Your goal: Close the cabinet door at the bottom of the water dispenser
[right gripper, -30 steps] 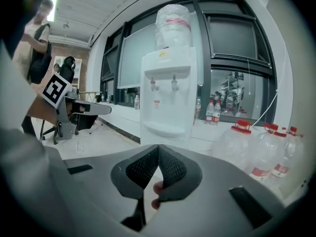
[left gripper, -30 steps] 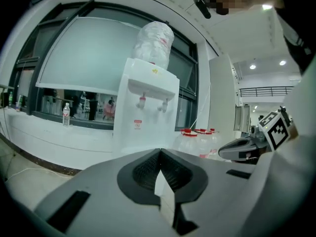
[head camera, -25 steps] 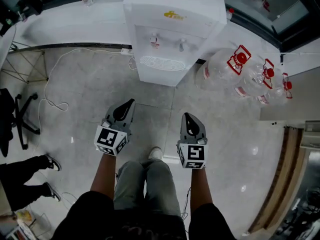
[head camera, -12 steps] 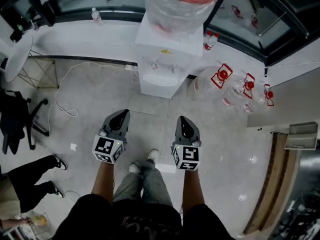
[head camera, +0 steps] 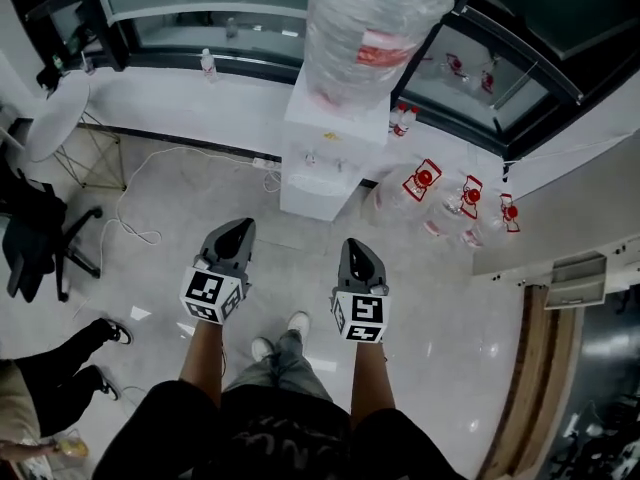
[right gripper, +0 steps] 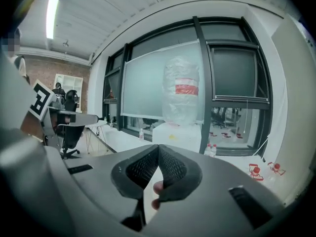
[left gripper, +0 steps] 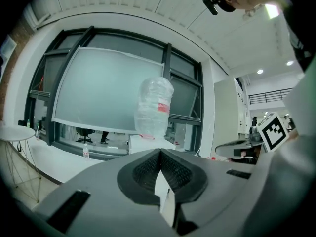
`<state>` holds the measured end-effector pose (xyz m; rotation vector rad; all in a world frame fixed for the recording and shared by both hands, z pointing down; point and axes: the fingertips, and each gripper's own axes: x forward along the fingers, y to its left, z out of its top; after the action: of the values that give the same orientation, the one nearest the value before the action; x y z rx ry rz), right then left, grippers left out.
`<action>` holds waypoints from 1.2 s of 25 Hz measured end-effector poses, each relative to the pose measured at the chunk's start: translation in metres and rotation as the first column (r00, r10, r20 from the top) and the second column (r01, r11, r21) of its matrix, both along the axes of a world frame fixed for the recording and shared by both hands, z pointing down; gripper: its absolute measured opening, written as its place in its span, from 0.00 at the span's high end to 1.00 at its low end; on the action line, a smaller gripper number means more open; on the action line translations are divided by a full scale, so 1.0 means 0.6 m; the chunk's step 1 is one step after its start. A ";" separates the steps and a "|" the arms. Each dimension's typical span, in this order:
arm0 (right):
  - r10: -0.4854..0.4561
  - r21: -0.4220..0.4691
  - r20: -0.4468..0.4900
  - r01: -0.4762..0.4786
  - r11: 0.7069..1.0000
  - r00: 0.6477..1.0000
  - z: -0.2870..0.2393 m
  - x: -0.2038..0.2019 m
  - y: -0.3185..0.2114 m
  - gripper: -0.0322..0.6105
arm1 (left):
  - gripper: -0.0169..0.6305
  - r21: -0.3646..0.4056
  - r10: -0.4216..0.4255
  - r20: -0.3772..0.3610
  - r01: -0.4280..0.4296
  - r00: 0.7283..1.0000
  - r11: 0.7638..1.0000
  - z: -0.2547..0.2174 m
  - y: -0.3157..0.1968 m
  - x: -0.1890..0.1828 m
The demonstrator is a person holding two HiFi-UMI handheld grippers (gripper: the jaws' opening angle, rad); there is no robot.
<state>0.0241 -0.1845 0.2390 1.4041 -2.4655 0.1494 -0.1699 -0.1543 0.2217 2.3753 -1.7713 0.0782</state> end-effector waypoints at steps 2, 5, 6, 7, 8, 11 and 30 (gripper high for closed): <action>0.001 0.004 0.014 -0.001 1.000 1.000 -0.021 -0.005 0.023 0.93 | 0.95 0.012 -0.009 0.010 0.009 1.000 1.000 -0.025 0.022 -0.011; -0.004 0.007 0.040 0.004 1.000 0.999 -0.050 -0.006 0.052 0.93 | 0.95 0.027 -0.011 0.039 0.010 0.999 1.000 -0.053 0.054 -0.012; -0.003 0.012 0.045 0.003 1.000 0.999 -0.058 -0.005 0.058 0.93 | 0.95 0.030 -0.013 0.041 0.012 0.999 0.999 -0.059 0.062 -0.010; -0.001 0.018 0.047 0.000 1.000 0.999 -0.067 -0.004 0.063 0.93 | 0.95 0.030 -0.016 0.035 0.015 0.999 0.999 -0.064 0.070 -0.009; 0.000 0.024 0.049 -0.001 1.000 0.999 -0.075 -0.003 0.067 0.93 | 0.95 0.031 -0.019 0.028 0.018 0.999 0.999 -0.069 0.076 -0.009; -0.001 0.045 0.040 -0.001 0.999 0.999 -0.095 0.001 0.076 0.93 | 0.95 0.038 -0.013 0.039 0.012 0.999 0.999 -0.083 0.092 -0.003; -0.011 0.108 0.017 0.009 0.994 1.000 -0.143 0.016 0.128 0.93 | 0.95 0.081 -0.028 0.061 0.023 0.998 0.996 -0.147 0.137 0.006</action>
<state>0.0337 -0.1076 0.1532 1.4386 -2.5291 0.0264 -0.1663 -0.0718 0.1332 2.4302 -1.8664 0.0797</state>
